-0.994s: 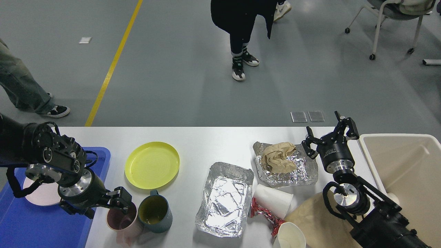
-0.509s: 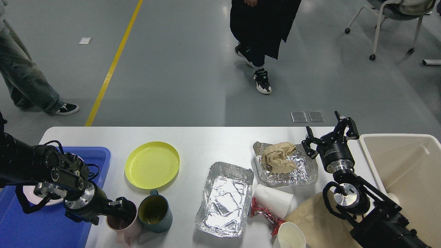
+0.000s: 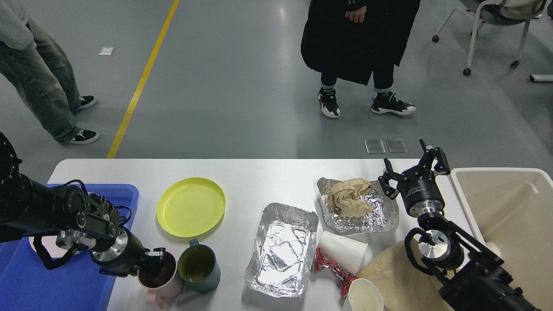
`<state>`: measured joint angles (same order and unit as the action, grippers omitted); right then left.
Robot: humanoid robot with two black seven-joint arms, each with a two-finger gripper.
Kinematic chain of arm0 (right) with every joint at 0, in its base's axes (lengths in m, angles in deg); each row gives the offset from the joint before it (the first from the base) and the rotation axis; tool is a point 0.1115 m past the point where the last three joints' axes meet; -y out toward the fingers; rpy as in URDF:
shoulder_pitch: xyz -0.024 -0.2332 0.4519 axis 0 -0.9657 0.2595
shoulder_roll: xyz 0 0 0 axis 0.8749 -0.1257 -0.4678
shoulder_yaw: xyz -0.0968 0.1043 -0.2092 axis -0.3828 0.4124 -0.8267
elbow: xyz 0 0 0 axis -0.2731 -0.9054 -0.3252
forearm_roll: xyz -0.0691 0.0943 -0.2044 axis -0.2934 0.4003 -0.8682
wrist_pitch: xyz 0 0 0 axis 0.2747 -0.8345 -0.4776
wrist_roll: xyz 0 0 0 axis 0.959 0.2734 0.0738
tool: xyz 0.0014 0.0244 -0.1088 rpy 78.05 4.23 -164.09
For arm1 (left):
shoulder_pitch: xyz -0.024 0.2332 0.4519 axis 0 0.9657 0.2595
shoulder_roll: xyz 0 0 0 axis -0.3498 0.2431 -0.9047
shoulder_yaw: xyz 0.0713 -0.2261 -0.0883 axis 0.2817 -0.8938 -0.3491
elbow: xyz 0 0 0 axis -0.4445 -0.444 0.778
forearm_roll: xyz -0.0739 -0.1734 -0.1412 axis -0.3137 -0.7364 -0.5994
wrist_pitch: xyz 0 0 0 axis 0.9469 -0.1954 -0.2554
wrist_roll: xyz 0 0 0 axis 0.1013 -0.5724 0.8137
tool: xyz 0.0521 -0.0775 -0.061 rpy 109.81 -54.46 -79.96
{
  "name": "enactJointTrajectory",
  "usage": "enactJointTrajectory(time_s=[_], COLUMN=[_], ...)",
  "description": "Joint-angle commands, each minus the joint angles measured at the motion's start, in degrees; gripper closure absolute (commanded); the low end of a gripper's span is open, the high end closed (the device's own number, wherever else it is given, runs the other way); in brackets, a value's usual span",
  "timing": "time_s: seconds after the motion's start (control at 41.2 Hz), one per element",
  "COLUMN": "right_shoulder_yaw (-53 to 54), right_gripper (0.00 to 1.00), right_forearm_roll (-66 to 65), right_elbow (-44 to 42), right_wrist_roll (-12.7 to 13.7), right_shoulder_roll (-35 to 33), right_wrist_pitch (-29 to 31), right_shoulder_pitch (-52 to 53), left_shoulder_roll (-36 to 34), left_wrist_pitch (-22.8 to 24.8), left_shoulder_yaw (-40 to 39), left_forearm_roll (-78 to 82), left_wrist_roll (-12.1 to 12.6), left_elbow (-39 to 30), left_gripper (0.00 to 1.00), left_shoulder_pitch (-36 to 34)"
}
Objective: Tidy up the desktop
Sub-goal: 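Grasp the pink mug with the left gripper, then lift the pink mug and place it at the blue tray's near corner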
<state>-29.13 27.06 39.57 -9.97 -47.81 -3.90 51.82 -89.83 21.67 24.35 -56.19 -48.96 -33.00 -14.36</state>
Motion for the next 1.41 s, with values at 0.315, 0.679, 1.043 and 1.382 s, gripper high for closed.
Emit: enactJointTrajectory(time_s=[0.315, 0.679, 1.043, 1.382], right_shoulder_yaw=[0.0, 0.0, 0.0, 0.0], right_gripper=[0.0, 0.0, 0.0, 0.0], right_forearm_roll=[0.0, 0.0, 0.0, 0.0], right_elbow=[0.0, 0.0, -0.1, -0.1], right_wrist_roll=[0.0, 0.0, 0.0, 0.0], right_shoulder_roll=[0.0, 0.0, 0.0, 0.0], right_wrist_pitch=[0.0, 0.0, 0.0, 0.0], right_shoulder_pitch=[0.0, 0.0, 0.0, 0.0], left_shoulder_roll=[-1.0, -3.2, -2.3, 0.3], left_wrist_pitch=[5.7, 11.1, 18.2, 31.9], left_shoulder_yaw=[1.1, 7.1, 16.8, 20.9], left_forearm_roll=[-0.1, 0.0, -0.4, -7.3], left_wrist_roll=[2.6, 1.9, -2.0, -3.4], left_elbow=[-0.7, -3.7, -19.8, -21.7], left_gripper=[1.0, 1.0, 1.0, 1.0], left_shoulder_pitch=[-1.1, -11.3, -46.5, -65.3])
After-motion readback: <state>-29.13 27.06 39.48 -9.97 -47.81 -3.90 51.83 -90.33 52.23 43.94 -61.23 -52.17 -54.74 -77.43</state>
